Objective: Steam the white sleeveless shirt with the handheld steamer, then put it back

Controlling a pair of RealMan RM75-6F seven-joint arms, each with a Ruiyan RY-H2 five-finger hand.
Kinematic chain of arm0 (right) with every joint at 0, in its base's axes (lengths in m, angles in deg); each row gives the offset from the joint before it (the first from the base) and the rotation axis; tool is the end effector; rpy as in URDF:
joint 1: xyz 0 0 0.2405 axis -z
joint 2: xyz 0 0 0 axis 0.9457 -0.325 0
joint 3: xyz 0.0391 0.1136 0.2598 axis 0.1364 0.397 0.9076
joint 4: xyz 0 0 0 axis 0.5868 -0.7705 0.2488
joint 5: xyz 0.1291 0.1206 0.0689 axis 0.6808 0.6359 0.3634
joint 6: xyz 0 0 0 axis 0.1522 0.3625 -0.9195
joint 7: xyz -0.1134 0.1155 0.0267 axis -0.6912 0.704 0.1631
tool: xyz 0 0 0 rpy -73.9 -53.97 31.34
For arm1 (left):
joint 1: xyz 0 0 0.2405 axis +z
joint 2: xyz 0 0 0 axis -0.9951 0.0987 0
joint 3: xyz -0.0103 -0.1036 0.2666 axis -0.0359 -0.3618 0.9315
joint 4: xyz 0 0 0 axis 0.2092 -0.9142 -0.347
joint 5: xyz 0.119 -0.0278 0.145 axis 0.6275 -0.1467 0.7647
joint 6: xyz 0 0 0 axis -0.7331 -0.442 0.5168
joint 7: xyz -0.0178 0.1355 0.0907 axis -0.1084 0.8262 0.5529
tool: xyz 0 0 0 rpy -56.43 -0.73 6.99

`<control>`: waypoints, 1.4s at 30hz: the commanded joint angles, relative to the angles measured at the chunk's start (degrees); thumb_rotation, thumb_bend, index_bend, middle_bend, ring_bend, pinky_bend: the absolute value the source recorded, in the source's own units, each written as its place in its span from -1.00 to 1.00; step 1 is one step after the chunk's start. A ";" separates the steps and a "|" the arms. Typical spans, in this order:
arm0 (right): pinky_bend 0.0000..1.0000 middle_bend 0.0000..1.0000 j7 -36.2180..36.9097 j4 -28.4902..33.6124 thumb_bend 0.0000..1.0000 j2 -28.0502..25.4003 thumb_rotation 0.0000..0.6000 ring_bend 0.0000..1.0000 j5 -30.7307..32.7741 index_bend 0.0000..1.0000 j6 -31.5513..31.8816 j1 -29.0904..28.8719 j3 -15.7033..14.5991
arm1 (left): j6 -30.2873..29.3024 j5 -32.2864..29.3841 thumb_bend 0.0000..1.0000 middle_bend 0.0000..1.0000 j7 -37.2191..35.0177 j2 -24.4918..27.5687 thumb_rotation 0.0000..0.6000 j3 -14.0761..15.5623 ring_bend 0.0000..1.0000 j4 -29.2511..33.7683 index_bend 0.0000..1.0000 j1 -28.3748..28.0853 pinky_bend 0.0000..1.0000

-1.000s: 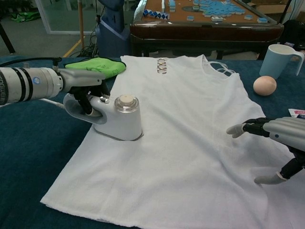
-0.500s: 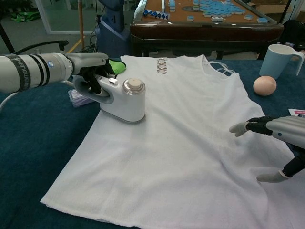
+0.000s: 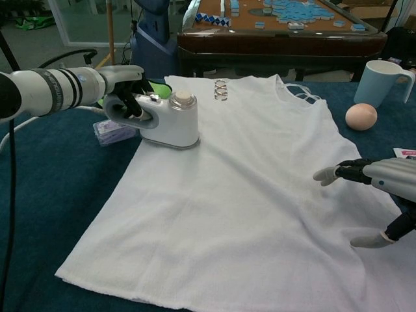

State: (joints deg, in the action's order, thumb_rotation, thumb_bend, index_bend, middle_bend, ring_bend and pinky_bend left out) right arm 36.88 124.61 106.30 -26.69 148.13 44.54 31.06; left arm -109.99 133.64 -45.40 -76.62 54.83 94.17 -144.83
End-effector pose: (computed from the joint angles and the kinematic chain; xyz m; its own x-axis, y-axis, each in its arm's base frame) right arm -0.2874 -0.2743 0.0169 0.5023 -0.3912 0.7712 -0.8371 -0.4434 0.3203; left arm -0.1337 0.5026 -0.0209 0.2807 0.3582 0.8904 0.9565 -0.1816 -0.2284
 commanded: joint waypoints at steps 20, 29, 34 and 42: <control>-0.85 -0.63 -1.12 1.02 -1.00 0.17 0.58 -0.83 -0.16 -0.76 -0.70 -0.16 -0.38 | 1.14 7.26 -0.60 0.50 -0.25 8.84 1.00 6.41 0.28 15.75 0.61 4.37 0.38; -0.85 -0.63 -1.56 1.82 -1.00 -0.25 0.57 -0.83 -0.23 -0.76 -0.48 0.10 -0.65 | -0.95 9.88 -0.60 0.50 0.38 11.66 1.00 8.57 0.28 22.26 0.61 5.96 0.38; -0.85 -0.63 -1.56 2.11 -1.00 -0.52 0.58 -0.83 -0.36 -0.76 -0.23 0.33 -0.85 | -2.41 11.44 -0.60 0.50 0.85 13.10 1.00 9.95 0.28 25.41 0.61 7.08 0.37; -0.85 -0.63 -1.52 2.08 -1.00 -0.65 0.58 -0.83 -0.51 -0.76 -0.31 0.39 -1.03 | -4.19 13.88 -0.60 0.50 1.34 15.41 1.00 12.31 0.27 30.41 0.61 8.99 0.37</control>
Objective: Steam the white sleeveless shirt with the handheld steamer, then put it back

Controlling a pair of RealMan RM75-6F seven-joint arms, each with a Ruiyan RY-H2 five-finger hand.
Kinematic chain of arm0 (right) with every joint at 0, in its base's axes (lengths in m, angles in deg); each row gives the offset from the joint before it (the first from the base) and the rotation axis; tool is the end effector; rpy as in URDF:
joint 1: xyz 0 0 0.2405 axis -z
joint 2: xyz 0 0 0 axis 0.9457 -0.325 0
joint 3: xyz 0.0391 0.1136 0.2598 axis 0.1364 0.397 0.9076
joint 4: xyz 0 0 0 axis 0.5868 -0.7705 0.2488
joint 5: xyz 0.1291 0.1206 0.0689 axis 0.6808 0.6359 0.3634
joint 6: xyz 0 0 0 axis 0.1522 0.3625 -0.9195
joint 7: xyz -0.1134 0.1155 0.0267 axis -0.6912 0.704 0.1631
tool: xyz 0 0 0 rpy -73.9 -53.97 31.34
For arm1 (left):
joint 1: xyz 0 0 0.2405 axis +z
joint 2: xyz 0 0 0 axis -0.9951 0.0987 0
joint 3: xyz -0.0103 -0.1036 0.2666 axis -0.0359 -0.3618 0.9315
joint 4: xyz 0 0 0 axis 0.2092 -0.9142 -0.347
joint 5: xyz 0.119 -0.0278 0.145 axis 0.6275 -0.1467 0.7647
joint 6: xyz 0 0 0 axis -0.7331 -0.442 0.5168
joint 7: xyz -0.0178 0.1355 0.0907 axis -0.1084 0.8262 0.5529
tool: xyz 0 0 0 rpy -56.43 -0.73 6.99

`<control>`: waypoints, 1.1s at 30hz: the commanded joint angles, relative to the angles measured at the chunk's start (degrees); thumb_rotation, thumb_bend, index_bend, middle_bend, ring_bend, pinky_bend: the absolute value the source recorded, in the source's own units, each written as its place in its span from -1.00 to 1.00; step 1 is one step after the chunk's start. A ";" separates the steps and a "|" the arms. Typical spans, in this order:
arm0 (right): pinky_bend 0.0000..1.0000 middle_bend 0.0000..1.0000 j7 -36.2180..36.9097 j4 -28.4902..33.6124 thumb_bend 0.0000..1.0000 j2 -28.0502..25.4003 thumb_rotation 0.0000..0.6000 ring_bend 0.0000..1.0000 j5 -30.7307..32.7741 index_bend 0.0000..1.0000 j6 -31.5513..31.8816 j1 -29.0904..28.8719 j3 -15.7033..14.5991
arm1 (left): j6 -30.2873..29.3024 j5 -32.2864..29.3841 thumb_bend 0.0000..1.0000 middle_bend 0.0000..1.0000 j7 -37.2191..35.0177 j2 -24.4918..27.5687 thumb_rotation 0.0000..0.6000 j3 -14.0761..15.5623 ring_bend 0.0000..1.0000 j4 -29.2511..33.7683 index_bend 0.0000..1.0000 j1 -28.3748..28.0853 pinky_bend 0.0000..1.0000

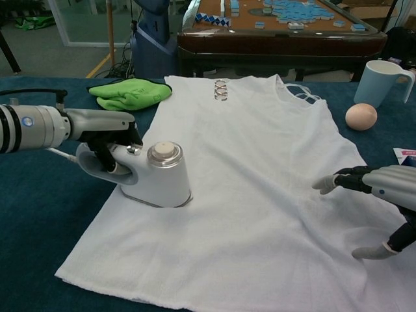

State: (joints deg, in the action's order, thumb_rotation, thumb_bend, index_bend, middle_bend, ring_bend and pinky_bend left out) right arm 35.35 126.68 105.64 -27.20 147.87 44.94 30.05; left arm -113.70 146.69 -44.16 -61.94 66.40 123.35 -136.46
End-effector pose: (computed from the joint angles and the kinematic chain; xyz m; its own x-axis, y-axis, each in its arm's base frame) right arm -0.2852 -0.2640 0.0150 0.5129 -0.4076 0.7555 -0.8303 -0.4590 0.3161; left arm -0.1602 0.4008 -0.0107 0.4661 0.4974 0.7317 0.8667 -0.4227 -0.2648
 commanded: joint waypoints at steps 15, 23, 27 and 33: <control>-0.85 -0.63 0.69 -0.92 -1.00 0.71 0.58 -0.83 0.25 -0.76 -0.70 0.11 -0.24 | -2.00 3.69 -0.60 0.50 -0.01 4.10 1.00 2.96 0.26 6.46 0.60 2.72 0.37; -0.85 -0.63 1.05 -1.04 -1.00 0.76 0.58 -0.83 0.34 -0.76 -0.93 0.12 -0.29 | -1.84 3.18 -0.60 0.50 -0.35 4.37 1.00 2.83 0.26 6.41 0.60 2.89 0.37; -0.85 -0.63 1.61 -1.01 -1.00 0.77 0.58 -0.83 -0.33 -0.76 0.57 0.38 -0.05 | -1.97 2.93 -0.60 0.50 -0.68 4.57 1.00 2.41 0.26 5.99 0.60 2.89 0.37; -0.85 -0.63 2.65 2.36 -1.00 -1.95 0.58 -0.83 -1.64 -0.76 5.00 0.67 1.49 | -3.70 0.88 -0.60 0.50 -4.27 6.61 1.00 -0.53 0.26 5.56 0.60 3.80 0.37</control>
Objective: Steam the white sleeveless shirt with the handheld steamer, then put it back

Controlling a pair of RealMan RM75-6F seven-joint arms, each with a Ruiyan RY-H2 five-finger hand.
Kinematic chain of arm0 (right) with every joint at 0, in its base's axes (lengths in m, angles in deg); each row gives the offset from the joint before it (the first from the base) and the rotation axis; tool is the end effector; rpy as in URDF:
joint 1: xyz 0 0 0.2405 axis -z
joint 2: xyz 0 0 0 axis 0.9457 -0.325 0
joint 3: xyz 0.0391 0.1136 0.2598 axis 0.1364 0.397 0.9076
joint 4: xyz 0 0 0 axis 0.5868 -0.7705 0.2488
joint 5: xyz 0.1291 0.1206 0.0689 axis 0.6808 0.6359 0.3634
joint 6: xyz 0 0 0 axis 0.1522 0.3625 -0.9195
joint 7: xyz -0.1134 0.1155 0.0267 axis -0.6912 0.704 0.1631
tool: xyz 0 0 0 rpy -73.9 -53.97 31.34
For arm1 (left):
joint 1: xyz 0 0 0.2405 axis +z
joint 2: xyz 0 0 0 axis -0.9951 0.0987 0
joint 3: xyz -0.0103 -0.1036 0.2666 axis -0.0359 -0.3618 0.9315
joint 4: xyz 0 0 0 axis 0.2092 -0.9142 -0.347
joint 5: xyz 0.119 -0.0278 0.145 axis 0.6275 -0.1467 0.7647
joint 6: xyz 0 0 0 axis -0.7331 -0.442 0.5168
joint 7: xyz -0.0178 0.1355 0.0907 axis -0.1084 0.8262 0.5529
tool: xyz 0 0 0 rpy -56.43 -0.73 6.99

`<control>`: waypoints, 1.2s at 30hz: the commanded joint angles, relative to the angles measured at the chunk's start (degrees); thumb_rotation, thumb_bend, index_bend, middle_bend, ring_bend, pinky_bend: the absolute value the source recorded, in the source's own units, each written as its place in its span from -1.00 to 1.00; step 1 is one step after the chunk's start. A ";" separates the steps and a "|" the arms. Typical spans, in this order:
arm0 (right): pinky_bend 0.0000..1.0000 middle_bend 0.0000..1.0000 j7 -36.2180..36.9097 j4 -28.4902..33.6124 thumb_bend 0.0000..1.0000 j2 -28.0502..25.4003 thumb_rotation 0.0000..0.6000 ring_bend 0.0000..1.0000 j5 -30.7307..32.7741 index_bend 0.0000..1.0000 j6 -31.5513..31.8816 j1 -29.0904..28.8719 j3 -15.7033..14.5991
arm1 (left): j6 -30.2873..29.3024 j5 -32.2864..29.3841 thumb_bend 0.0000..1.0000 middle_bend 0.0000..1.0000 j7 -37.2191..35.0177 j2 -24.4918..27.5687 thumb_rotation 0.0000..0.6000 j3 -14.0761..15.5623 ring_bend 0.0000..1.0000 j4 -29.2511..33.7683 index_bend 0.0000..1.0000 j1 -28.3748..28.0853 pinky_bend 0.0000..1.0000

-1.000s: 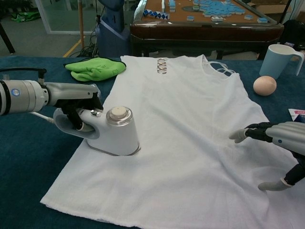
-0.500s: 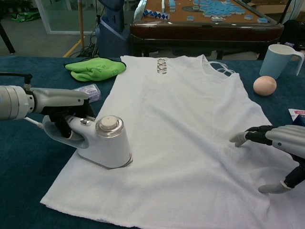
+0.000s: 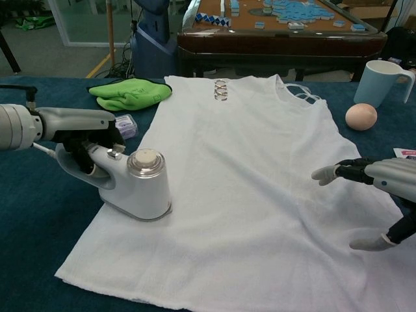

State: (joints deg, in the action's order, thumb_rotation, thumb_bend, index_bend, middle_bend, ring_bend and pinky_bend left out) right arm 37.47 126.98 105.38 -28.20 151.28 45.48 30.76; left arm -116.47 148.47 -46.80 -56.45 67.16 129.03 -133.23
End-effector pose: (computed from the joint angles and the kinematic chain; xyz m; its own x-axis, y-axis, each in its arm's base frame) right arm -0.2785 -0.2666 0.0243 0.4671 -0.3691 0.8035 -0.8455 -0.4524 0.2837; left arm -0.1751 0.3876 0.0197 0.4212 0.4980 0.7580 0.8910 -0.3835 -0.2432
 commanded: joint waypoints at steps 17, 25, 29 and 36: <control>-0.85 -0.63 -5.40 18.45 -1.00 -18.83 0.58 -0.83 1.60 -0.76 10.74 2.27 6.99 | -6.78 -0.44 -0.60 0.49 -13.45 5.56 1.00 -2.36 0.25 -6.20 0.58 9.45 0.33; -0.85 -0.63 -6.83 21.96 -1.00 -23.51 0.58 -0.83 2.89 -0.76 13.62 4.30 8.44 | -8.88 4.86 -0.60 0.47 -15.94 1.65 1.00 -0.26 0.23 -13.74 0.56 12.09 0.29; -0.85 -0.63 -6.66 22.22 -1.00 -24.39 0.58 -0.83 3.52 -0.76 14.31 5.46 8.41 | -8.66 6.32 -0.60 0.44 -16.77 0.58 1.00 0.39 0.22 -16.62 0.55 12.69 0.26; -0.85 -0.63 -5.77 21.78 -1.00 -24.66 0.58 -0.83 3.90 -0.76 14.43 6.46 8.45 | -10.06 8.63 -0.60 0.27 -17.51 0.17 1.00 0.89 0.07 -17.73 0.27 14.02 0.18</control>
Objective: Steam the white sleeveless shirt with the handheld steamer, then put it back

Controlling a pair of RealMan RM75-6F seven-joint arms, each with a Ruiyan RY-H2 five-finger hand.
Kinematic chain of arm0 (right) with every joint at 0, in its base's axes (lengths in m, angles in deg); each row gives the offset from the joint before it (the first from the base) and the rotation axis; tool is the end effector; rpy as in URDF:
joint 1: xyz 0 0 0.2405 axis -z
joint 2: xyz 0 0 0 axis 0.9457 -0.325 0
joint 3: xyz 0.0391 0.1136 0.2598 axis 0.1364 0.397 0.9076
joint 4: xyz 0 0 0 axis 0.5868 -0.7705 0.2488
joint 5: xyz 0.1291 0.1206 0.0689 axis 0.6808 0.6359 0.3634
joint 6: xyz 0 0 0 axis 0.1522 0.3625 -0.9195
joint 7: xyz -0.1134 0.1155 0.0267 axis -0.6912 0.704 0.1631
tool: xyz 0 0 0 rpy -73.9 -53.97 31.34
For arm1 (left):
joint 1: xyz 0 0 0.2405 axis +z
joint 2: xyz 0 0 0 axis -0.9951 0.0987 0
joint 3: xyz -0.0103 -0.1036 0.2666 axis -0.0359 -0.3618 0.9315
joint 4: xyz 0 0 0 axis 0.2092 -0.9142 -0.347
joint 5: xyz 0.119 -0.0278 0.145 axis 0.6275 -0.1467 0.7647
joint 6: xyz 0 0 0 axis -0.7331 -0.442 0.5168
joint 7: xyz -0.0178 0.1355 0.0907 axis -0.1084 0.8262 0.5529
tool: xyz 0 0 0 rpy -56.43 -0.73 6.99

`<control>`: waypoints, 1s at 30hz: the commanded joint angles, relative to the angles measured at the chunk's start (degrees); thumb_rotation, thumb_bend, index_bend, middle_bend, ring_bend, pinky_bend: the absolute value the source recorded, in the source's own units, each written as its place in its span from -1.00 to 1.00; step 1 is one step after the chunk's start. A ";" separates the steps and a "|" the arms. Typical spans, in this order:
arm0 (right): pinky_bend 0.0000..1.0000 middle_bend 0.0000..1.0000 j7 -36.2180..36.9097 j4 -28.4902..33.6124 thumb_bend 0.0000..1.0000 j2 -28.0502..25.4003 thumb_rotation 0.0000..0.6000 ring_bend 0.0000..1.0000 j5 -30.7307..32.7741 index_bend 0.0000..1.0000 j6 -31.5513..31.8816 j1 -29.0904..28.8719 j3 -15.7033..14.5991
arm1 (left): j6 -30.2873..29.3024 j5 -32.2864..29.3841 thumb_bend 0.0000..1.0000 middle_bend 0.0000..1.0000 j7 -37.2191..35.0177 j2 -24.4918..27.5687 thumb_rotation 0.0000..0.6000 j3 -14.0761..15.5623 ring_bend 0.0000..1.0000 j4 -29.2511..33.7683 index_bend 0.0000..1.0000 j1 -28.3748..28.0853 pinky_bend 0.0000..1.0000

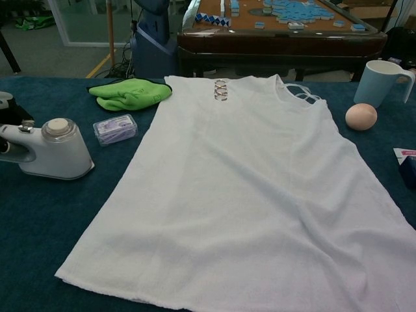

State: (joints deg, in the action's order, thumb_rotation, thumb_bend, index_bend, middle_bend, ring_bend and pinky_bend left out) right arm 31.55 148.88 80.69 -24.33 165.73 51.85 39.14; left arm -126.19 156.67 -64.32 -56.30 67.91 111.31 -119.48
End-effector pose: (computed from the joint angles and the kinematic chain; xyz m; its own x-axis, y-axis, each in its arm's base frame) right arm -0.2465 -0.2667 0.2015 0.4487 -0.0176 0.8935 -0.8532 -0.3060 0.4225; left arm -0.3068 0.3864 0.0869 0.3010 0.3327 0.8937 0.9535 -0.0926 -0.2867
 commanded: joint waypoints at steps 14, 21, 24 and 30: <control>-0.85 -0.63 3.03 -2.61 -1.00 0.54 0.58 -0.83 -0.28 -0.76 -0.08 0.64 0.81 | -1.98 -0.80 -0.60 -0.77 5.60 3.30 1.00 -0.47 -0.86 5.84 -0.91 2.06 -0.41; -0.85 -0.63 3.33 -3.67 -1.00 0.49 0.58 -0.83 1.00 -0.76 -0.14 1.53 0.90 | -4.39 -1.74 -0.60 -0.79 5.34 8.31 1.00 -0.98 -0.88 12.58 -0.92 4.54 -0.45; -0.85 -0.63 2.46 -4.49 -1.00 0.80 0.77 -0.83 2.44 -0.76 -1.29 1.91 0.59 | -8.28 -1.40 -0.60 -0.79 4.87 10.60 1.00 -1.45 -0.88 15.83 -0.91 6.79 -0.45; -0.85 -0.63 2.21 -6.62 -0.90 2.33 1.00 -0.83 3.60 -0.76 -0.94 3.00 0.47 | -17.15 0.38 -0.60 -0.78 6.97 12.62 1.00 -1.67 -0.85 18.54 -0.85 11.12 -0.45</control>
State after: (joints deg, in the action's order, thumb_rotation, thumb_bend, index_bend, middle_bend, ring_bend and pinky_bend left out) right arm 33.70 142.53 82.71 -20.92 164.50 54.57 39.64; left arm -139.95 156.07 -58.37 -44.81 66.46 128.39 -110.49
